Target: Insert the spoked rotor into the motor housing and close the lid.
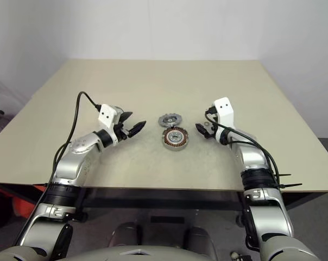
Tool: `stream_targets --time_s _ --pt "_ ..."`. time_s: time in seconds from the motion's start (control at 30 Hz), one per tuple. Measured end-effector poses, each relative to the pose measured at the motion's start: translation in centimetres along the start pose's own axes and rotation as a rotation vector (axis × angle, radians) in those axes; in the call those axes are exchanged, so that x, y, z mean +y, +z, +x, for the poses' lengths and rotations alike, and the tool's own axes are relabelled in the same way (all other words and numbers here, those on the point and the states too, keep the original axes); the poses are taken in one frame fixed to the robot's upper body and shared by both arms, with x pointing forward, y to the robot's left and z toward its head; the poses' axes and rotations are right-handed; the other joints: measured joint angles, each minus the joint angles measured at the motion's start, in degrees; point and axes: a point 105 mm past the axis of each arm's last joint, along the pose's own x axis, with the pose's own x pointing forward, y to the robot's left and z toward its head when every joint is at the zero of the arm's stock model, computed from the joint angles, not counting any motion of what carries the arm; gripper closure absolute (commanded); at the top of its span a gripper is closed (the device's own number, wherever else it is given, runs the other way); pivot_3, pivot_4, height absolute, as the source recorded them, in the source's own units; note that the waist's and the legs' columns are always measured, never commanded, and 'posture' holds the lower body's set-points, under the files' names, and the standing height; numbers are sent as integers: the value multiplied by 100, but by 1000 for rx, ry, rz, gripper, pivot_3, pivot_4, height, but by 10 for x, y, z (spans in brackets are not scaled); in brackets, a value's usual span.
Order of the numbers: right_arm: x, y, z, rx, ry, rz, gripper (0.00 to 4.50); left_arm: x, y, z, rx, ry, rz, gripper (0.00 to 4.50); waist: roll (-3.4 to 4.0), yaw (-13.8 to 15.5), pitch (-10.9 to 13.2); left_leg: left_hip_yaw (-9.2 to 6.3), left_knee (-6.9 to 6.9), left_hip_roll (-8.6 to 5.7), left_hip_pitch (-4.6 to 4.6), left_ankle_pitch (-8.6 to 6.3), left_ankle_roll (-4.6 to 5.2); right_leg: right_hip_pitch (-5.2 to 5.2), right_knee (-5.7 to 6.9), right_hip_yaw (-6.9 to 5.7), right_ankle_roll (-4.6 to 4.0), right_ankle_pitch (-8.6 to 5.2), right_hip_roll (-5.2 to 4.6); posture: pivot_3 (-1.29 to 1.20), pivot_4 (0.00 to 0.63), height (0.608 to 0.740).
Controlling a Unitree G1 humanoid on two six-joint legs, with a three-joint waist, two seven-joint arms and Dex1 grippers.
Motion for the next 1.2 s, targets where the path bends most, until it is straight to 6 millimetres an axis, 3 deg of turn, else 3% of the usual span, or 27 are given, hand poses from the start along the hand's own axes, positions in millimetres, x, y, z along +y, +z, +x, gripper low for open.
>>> stream_targets --time_s 0.7,0.83,1.0,1.17,1.2 --pt "-12 -18 22 101 -158 103 0 -3 1 0 -8 17 8 720 0 -8 0 0 1 0 2 2 -5 -1 3 0 0 0 0 0 0 740" --pt "-15 -18 23 101 -179 119 950 -3 1 0 -5 17 12 666 0 -9 0 0 1 0 3 3 -5 -1 7 0 0 0 0 0 0 740" --pt "-20 -19 22 97 -204 125 2693 -4 0 0 -1 14 15 666 0 -18 0 1 1 0 2 4 -7 -1 8 0 -1 0 1 0 0 740" --pt "-20 -19 22 98 -204 116 2693 -5 0 0 1 12 18 666 0 -20 0 1 1 0 3 3 -5 -1 9 0 -1 0 1 0 0 740" --pt "-20 -19 22 99 -205 115 2857 -4 0 0 2 13 18 666 0 -19 0 1 1 0 3 3 -5 -1 9 0 -1 0 0 0 0 740"
